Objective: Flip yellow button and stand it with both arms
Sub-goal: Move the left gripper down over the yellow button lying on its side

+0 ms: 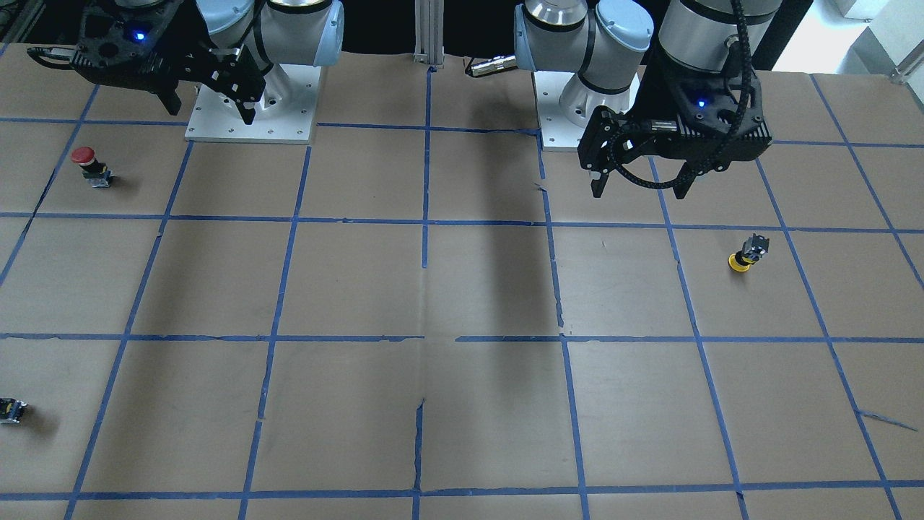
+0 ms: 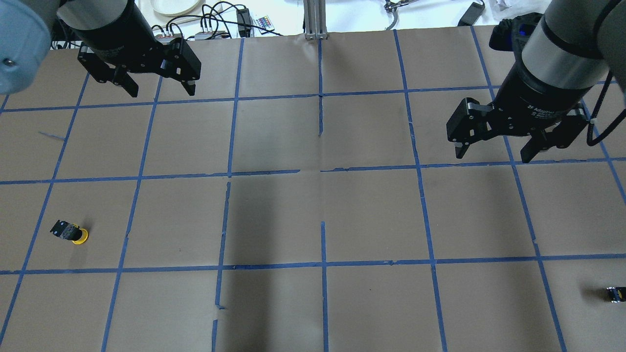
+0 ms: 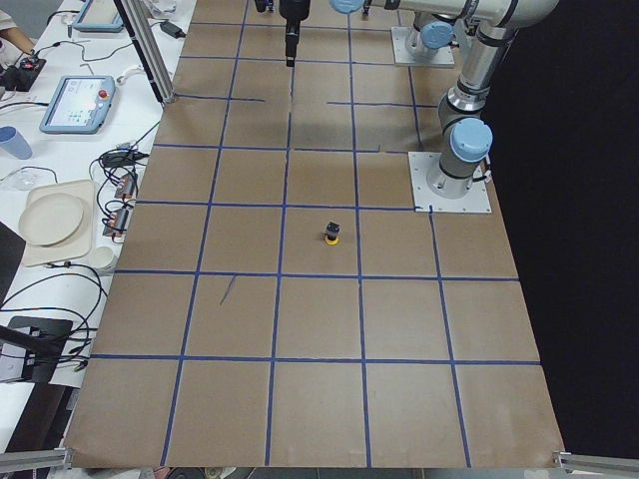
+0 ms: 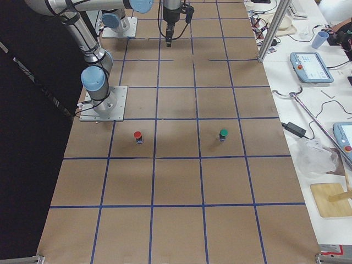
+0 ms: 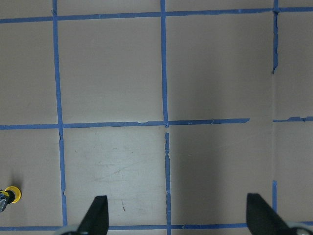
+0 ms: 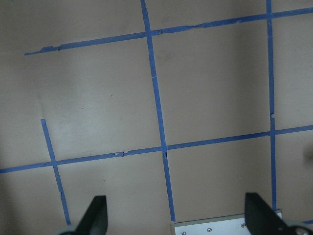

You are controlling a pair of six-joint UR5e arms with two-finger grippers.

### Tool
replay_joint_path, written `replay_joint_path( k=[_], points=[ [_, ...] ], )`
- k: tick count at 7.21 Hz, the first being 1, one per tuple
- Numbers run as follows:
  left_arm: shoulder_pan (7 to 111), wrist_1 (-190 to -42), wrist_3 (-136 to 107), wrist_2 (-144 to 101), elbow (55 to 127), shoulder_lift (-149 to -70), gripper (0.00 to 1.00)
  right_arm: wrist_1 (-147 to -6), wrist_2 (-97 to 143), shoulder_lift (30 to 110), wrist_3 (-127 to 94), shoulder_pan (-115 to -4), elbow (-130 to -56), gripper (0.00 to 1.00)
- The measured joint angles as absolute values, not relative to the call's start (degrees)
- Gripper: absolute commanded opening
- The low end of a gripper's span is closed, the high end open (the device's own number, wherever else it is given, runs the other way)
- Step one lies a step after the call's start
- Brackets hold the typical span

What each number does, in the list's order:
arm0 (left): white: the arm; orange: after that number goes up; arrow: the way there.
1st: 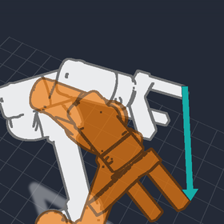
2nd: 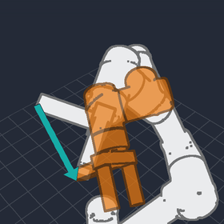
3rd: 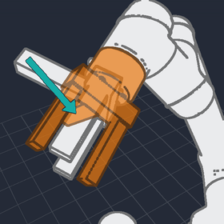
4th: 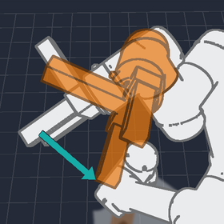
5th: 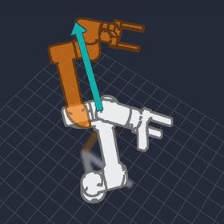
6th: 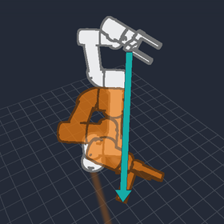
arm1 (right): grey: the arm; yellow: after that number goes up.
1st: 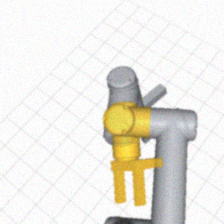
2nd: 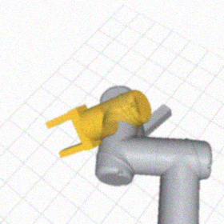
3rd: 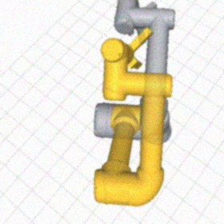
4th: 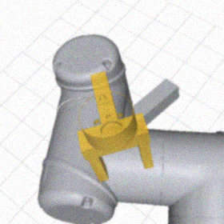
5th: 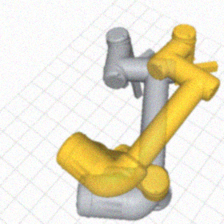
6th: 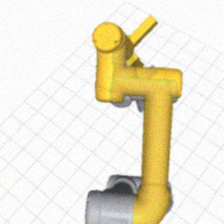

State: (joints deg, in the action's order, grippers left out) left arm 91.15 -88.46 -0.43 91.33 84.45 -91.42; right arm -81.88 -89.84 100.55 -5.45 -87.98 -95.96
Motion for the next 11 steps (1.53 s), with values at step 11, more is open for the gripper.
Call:
replay_joint_path(
  k=[11],
  points=[
    [54.7,-72.9,58.2,91.1,106.2,-93.8,1.00,-81.8,-90.2,100.5,-5.4,-88.0,-96.0,1.00]
  ],
)
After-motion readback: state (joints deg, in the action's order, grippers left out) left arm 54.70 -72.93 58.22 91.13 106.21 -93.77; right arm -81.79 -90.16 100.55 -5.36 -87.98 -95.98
